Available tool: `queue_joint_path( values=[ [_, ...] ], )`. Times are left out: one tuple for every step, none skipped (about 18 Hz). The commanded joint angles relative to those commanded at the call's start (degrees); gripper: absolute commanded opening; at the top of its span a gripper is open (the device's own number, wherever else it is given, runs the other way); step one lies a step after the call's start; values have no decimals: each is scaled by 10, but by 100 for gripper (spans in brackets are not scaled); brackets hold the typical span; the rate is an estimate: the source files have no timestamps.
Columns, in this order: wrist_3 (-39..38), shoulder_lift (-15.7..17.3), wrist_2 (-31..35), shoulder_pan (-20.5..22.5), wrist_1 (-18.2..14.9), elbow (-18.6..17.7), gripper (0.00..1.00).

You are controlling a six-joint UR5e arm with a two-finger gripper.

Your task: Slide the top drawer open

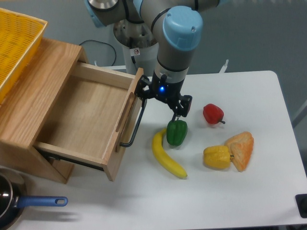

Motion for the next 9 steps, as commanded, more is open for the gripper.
queue_joint_path(
  values=[
    [8, 1, 0, 3, -4, 0, 100],
    [21, 2, 0, 8, -6, 0, 100],
    [41, 2, 1, 12, -11, -1, 100],
    [60, 3, 1, 19, -14, -1, 100],
    [83, 3, 1, 26, -14, -2, 100],
    [108, 3, 2, 35, -14, -3, 100],
    [136, 3, 2, 40, -13, -5, 100],
    [160, 3, 3, 45, -13, -4, 100],
    [181, 3, 3, 48, -10, -5, 100]
  ],
)
